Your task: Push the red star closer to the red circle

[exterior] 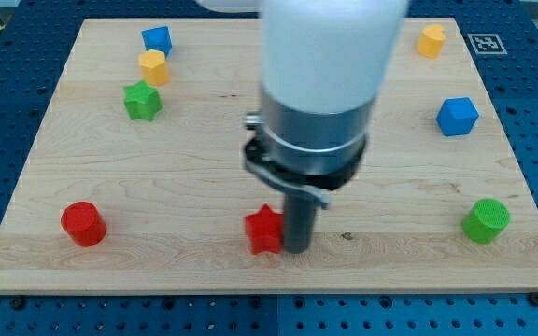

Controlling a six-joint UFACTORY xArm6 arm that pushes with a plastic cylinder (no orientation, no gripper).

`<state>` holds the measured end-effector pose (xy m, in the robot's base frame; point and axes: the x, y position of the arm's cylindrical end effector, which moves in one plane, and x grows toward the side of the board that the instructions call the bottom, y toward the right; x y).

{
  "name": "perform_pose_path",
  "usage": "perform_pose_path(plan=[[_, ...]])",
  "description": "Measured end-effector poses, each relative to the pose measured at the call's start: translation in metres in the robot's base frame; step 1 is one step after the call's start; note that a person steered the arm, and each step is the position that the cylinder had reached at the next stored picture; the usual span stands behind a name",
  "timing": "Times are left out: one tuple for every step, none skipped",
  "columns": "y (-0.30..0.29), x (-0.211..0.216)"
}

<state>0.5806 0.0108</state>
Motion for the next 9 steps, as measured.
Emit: perform_pose_path(plan=[[-0.036, 0.006], [-0.069, -0.002], [-0.091, -0.018], [-0.113, -0.031], [-0.127, -0.043], [-0.103, -0.044], [-0.085, -0.045], [-0.091, -0.06], [-0.118, -0.07]])
